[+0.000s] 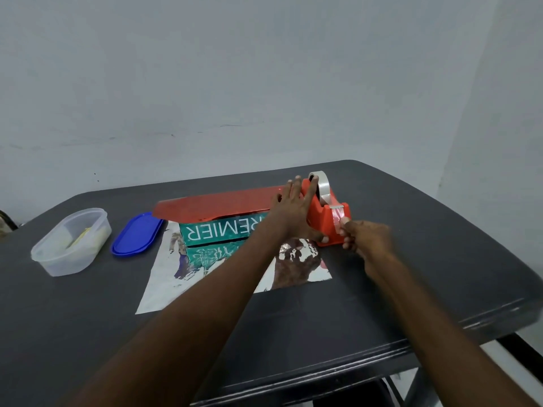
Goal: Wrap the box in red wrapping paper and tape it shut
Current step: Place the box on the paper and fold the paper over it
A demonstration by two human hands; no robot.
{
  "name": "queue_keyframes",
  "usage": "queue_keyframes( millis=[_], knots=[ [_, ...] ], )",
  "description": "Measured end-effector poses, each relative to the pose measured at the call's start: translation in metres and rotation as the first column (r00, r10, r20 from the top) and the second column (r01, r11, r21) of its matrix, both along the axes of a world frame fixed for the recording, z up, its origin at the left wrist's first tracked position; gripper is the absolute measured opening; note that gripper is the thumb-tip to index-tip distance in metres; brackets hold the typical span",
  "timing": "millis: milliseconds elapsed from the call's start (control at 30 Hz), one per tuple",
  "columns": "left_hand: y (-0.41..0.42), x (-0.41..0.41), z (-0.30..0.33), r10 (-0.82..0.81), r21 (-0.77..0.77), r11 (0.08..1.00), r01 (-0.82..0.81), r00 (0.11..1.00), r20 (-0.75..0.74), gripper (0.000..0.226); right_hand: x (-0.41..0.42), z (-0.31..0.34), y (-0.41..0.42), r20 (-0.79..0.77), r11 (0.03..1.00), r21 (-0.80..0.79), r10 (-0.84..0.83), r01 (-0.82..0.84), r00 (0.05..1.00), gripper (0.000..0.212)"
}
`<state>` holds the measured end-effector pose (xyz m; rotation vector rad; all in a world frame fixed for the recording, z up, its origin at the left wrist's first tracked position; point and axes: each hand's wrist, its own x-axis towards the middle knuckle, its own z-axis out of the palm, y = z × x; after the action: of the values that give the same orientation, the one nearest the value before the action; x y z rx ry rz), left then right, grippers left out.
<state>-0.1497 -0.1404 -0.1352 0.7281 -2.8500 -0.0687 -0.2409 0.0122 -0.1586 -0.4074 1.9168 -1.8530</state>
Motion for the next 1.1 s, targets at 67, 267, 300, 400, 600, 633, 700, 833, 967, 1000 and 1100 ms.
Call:
queue_keyframes(
  millis=[67, 267, 300, 400, 600, 633, 700, 833, 967, 1000, 1100],
  knots=[
    [0.0, 0.001, -0.001, -0.002, 0.004, 1.0, 0.002, 1.0, -0.007, 0.138, 0.004, -0.003, -0.001, 0.003, 1.0, -0.021, -0.021, 0.021, 1.0, 0.024],
    [0.0, 0.004, -0.006, 0.015, 0.008, 1.0, -0.014, 1.0, -0.007, 0.137, 0.02, -0.004, -0.005, 0.051, 0.997, -0.05, -0.062, 0.064, 0.997, 0.023],
    [0.0, 0.006, -0.006, 0.015, 0.004, 1.0, -0.015, 1.0, -0.009, 0.138, 0.022, -0.006, -0.004, 0.034, 0.996, -0.053, -0.066, 0.068, 0.997, 0.024],
    [-0.002, 0.017, -0.004, 0.014, 0.015, 1.0, -0.013, 0.998, -0.065, 0.134, 0.028, -0.006, 0.002, -0.006, 0.995, -0.058, -0.078, 0.077, 0.997, 0.024],
    [-0.019, 0.071, 0.013, 0.085, -0.07, 0.992, -0.104, 0.968, -0.234, 0.079, 0.046, -0.007, 0.007, -0.167, 0.998, -0.048, -0.045, 0.038, 0.985, 0.026],
    [-0.026, 0.083, 0.015, 0.099, -0.073, 0.99, -0.124, 0.957, -0.272, 0.067, 0.049, -0.006, 0.004, -0.202, 0.998, -0.058, -0.031, 0.02, 0.979, 0.027],
    [-0.039, 0.107, 0.019, 0.128, -0.095, 0.981, -0.169, 0.935, -0.332, 0.042, 0.057, 0.0, -0.003, -0.276, 0.996, -0.081, 0.013, -0.036, 0.961, 0.026],
    [-0.059, 0.145, 0.025, 0.195, -0.042, 0.973, -0.229, 0.9, -0.391, 0.016, 0.077, 0.016, -0.031, -0.438, 0.973, -0.115, 0.132, -0.201, 0.889, 0.025],
    [-0.061, 0.163, 0.026, 0.211, -0.031, 0.972, -0.235, 0.919, -0.334, 0.015, 0.09, 0.042, -0.073, -0.58, 0.947, -0.038, 0.238, -0.318, 0.779, 0.022],
    [-0.061, 0.164, 0.025, 0.206, -0.023, 0.974, -0.227, 0.917, -0.341, 0.014, 0.092, 0.048, -0.084, -0.605, 0.939, -0.02, 0.262, -0.344, 0.752, 0.021],
    [-0.061, 0.162, 0.02, 0.197, 0.006, 0.977, -0.211, 0.904, -0.38, 0.011, 0.097, 0.062, -0.118, -0.678, 0.91, 0.08, 0.348, -0.406, 0.648, 0.02]
  ],
)
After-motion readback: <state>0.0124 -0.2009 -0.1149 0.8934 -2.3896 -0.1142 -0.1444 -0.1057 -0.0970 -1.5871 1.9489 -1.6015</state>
